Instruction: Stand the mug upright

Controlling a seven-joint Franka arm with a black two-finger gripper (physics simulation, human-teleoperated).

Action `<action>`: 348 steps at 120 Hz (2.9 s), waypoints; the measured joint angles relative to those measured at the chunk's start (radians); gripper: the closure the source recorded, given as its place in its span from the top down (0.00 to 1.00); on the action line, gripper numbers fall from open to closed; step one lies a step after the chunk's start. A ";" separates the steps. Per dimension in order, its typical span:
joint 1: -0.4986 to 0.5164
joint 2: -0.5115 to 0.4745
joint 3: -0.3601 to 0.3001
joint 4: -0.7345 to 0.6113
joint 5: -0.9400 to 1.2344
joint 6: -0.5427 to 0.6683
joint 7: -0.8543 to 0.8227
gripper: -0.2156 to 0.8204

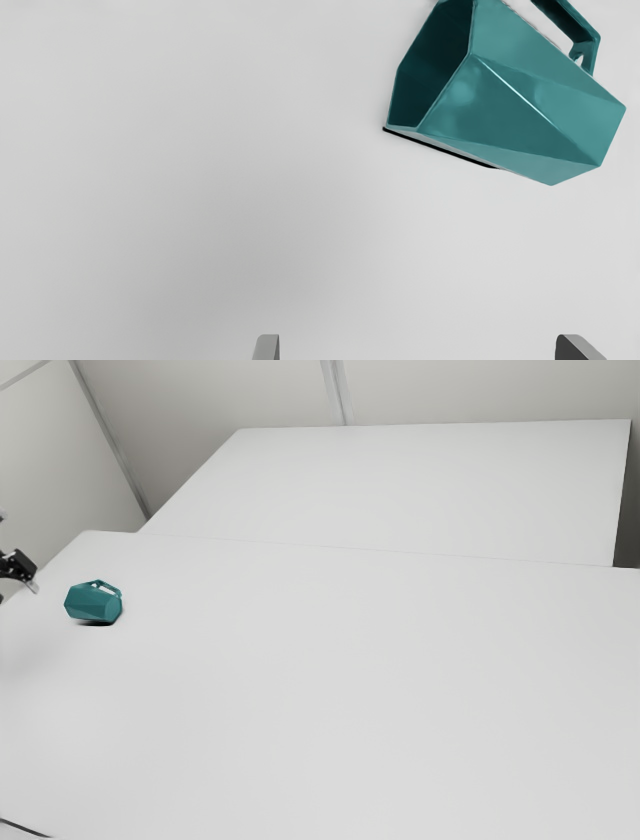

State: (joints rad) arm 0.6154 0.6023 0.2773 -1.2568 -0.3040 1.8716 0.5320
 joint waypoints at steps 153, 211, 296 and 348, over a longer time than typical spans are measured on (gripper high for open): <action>0.092 0.255 -0.083 0.129 -0.556 0.020 0.460 0.79; 0.098 0.268 -0.105 0.104 -0.602 0.001 0.514 0.57; 0.030 0.218 -0.161 0.111 -0.598 0.010 0.529 0.05; -0.299 -0.215 -0.164 -0.318 0.001 0.162 0.271 0.03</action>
State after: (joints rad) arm 0.3159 0.3876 0.1137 -1.5751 -0.3031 2.0336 0.8032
